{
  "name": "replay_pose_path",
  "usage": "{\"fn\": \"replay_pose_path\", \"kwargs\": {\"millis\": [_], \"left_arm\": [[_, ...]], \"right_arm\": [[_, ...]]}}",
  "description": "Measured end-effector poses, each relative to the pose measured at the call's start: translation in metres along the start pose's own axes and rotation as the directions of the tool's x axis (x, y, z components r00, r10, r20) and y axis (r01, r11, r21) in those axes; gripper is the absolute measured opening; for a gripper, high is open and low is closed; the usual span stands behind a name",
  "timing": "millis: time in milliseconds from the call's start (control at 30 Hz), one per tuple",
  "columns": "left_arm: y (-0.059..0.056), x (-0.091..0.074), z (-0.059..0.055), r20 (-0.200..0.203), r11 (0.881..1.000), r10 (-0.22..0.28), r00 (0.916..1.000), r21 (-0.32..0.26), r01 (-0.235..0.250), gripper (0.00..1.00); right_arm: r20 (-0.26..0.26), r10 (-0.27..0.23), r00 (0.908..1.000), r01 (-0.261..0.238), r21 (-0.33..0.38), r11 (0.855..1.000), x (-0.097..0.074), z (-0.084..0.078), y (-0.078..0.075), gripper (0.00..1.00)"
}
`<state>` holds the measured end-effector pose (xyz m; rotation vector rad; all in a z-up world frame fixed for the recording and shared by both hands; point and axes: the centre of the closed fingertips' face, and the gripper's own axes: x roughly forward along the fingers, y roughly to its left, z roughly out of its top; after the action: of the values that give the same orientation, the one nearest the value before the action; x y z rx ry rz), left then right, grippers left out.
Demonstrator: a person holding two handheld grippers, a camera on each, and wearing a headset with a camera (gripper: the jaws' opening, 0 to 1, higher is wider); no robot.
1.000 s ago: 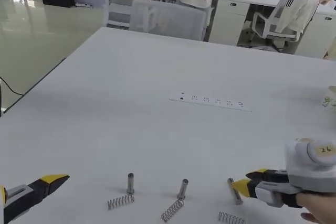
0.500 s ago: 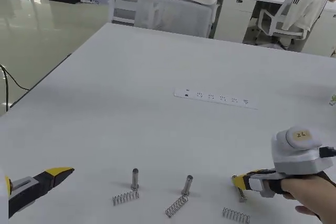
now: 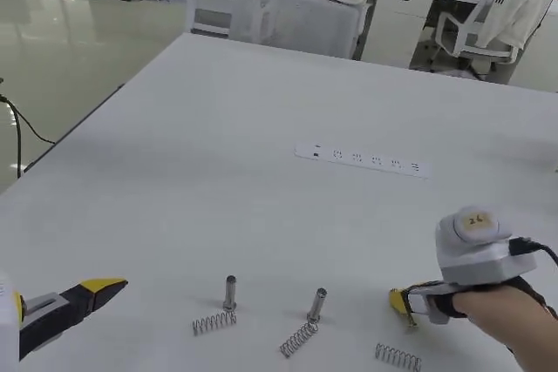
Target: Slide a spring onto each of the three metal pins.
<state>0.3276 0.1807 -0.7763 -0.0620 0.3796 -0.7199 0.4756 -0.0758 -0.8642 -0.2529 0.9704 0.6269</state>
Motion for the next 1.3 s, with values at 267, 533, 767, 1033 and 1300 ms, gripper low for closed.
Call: {"fn": "replay_pose_path", "kwargs": {"millis": [267,533,767,1033,1300], "left_arm": [[-0.001,0.001,-0.001,-0.005,1.000,-0.004,1.0000,-0.004,0.004,0.92],[-0.001,0.002,-0.001,-0.006,1.000,-0.001,1.0000,-0.004,0.001,0.92],[-0.003,0.003,0.001,-0.004,1.000,-0.005,1.0000,0.001,0.005,0.92],[-0.003,0.003,0.003,-0.001,1.000,-0.009,1.0000,0.003,0.009,0.92],[-0.003,0.005,0.006,0.002,1.000,-0.012,0.9999,0.005,0.012,0.91]], "right_arm": [[0.036,0.020,0.9991,-0.018,-0.052,0.998,-0.007,0.001,0.007,0.05],[0.130,0.039,0.9907,-0.034,-0.038,0.999,-0.026,0.011,0.013,0.05],[0.178,0.047,0.9830,-0.036,-0.062,0.997,-0.040,0.012,0.021,0.05],[0.200,0.043,0.9788,-0.029,-0.072,0.997,-0.048,0.005,0.021,0.05],[0.201,0.032,0.9790,-0.015,-0.086,0.996,-0.050,0.002,0.022,0.05]]}}
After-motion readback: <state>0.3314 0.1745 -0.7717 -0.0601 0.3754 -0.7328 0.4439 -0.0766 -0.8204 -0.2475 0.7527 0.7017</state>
